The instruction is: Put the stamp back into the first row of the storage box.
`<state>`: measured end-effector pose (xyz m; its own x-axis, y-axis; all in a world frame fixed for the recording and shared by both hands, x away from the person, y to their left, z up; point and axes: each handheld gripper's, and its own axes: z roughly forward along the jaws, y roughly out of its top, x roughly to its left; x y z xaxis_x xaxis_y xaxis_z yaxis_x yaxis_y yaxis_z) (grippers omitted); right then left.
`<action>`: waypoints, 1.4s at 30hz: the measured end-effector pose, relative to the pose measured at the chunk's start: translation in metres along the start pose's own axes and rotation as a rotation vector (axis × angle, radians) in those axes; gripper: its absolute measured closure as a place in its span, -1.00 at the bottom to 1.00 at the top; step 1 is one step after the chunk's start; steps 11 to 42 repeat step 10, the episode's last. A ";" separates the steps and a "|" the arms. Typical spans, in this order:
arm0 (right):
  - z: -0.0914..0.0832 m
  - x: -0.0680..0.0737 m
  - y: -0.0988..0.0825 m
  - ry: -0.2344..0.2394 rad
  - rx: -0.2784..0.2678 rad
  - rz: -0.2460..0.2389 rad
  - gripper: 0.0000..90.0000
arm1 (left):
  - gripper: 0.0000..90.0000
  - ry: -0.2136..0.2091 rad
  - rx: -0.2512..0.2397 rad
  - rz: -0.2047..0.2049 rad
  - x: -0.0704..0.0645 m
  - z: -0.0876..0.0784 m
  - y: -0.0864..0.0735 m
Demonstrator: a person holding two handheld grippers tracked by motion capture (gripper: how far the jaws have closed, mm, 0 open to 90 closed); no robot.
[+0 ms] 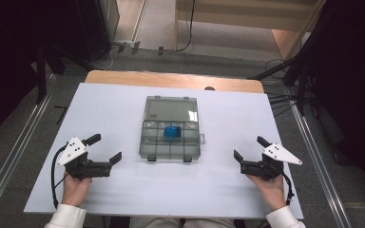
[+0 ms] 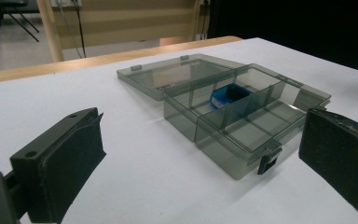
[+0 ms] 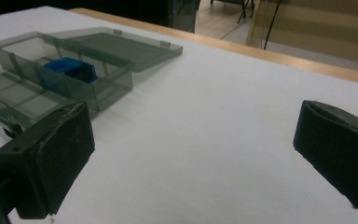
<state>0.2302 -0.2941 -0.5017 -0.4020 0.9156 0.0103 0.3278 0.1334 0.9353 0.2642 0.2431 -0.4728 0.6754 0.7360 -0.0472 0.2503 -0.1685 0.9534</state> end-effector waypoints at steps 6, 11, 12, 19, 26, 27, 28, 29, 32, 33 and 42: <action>0.000 0.000 -0.001 0.002 -0.009 -0.013 -1.00 | -1.00 0.015 0.014 0.012 0.002 0.000 -0.001; -0.002 0.001 -0.001 -0.005 -0.025 -0.018 -1.00 | -1.00 0.024 -0.005 0.001 0.003 -0.001 0.000; -0.002 0.001 -0.001 -0.005 -0.025 -0.018 -1.00 | -1.00 0.024 -0.005 0.001 0.003 -0.001 0.000; -0.002 0.001 -0.001 -0.005 -0.025 -0.018 -1.00 | -1.00 0.024 -0.005 0.001 0.003 -0.001 0.000; -0.002 0.001 -0.001 -0.005 -0.025 -0.018 -1.00 | -1.00 0.024 -0.005 0.001 0.003 -0.001 0.000; -0.002 0.001 -0.001 -0.005 -0.025 -0.018 -1.00 | -1.00 0.024 -0.005 0.001 0.003 -0.001 0.000; -0.002 0.001 -0.001 -0.005 -0.025 -0.018 -1.00 | -1.00 0.024 -0.005 0.001 0.003 -0.001 0.000; -0.002 0.001 -0.001 -0.005 -0.025 -0.018 -1.00 | -1.00 0.024 -0.005 0.001 0.003 -0.001 0.000; -0.002 0.001 -0.001 -0.005 -0.025 -0.018 -1.00 | -1.00 0.024 -0.005 0.001 0.003 -0.001 0.000; -0.002 0.001 -0.001 -0.005 -0.025 -0.018 -1.00 | -1.00 0.024 -0.005 0.001 0.003 -0.001 0.000; -0.002 0.001 -0.001 -0.005 -0.025 -0.018 -1.00 | -1.00 0.024 -0.005 0.001 0.003 -0.001 0.000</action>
